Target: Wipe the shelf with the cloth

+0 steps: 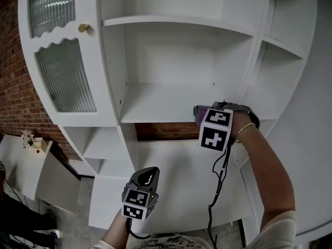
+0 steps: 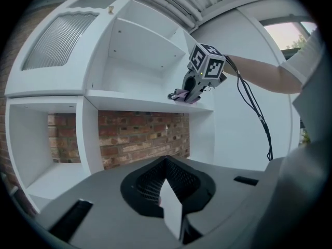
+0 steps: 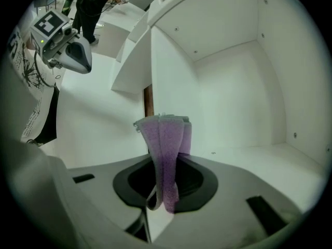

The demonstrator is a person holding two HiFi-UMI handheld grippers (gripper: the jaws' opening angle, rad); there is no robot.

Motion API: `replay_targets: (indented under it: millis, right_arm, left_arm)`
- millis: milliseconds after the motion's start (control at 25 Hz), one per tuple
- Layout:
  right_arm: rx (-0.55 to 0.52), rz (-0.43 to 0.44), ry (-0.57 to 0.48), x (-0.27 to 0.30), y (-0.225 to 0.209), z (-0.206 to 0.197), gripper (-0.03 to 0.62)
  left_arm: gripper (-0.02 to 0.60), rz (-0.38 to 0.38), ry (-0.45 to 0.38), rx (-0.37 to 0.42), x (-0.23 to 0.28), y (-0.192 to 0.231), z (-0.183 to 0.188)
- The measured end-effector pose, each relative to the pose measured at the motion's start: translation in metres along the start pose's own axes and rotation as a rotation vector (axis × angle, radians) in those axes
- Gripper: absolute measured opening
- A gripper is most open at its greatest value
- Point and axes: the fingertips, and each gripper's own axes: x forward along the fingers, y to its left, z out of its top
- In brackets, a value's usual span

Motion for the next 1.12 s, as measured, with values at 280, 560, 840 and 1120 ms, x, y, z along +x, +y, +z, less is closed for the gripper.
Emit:
replay_targets:
  millis: [280, 560, 840, 1120]
  right_arm:
    - [0.084, 0.099, -0.017, -0.024, 0.036, -0.001, 0.075]
    - [0.360, -0.001, -0.328, -0.043, 0.052, 0.020, 0.077]
    - [0.808, -0.128, -0.681, -0.043, 0.076, 0.026, 0.077]
    - [0.962, -0.124, -1.022, -0.043, 0.128, 0.038, 0.077]
  left_arm:
    - [0.014, 0.006, 0.003, -0.013, -0.019, 0.000, -0.003]
    - [0.014, 0.013, -0.049, -0.002, -0.031, 0.000, 0.003]
    - [0.014, 0.067, -0.149, 0.012, -0.041, 0.014, 0.020]
    - [0.014, 0.059, -0.199, 0.046, -0.050, 0.015, 0.015]
